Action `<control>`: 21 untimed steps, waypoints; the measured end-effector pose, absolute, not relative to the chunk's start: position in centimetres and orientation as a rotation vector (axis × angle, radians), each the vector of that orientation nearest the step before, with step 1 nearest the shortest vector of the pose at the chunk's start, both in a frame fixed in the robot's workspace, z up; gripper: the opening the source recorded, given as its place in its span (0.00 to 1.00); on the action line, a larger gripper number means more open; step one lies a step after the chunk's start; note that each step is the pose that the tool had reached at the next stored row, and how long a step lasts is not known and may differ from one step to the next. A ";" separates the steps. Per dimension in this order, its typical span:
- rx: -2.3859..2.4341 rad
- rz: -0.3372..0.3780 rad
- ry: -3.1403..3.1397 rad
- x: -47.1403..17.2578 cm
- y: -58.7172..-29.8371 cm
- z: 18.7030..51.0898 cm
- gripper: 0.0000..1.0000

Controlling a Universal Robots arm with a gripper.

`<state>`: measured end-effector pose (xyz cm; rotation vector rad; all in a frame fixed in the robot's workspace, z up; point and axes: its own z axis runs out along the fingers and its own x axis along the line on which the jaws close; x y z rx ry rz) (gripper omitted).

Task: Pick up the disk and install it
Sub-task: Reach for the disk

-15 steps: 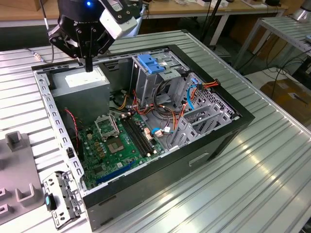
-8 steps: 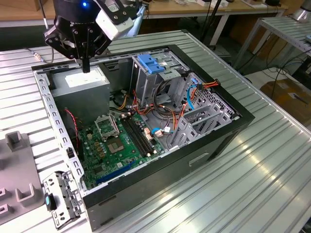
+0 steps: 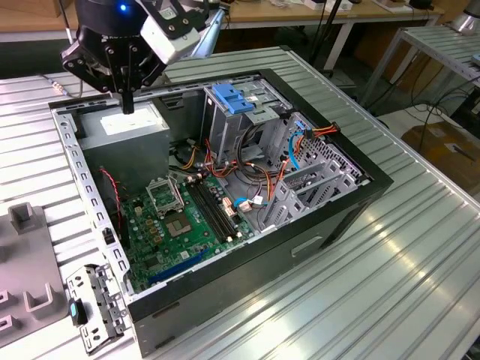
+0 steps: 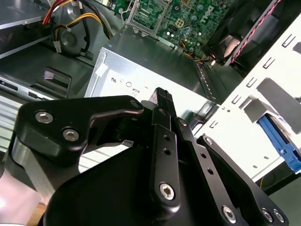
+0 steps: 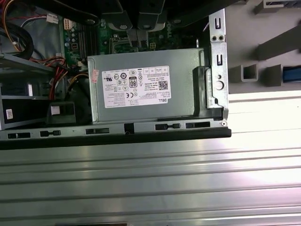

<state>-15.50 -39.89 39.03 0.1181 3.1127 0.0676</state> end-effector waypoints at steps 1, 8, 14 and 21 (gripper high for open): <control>0.118 0.068 3.113 -15.7 -39.9 39.0 0.11; 0.118 0.068 3.113 -16.9 -39.9 39.0 0.11; 0.118 0.068 3.113 -17.0 -39.9 39.0 0.11; 0.118 0.068 3.113 -17.1 -39.9 39.0 0.11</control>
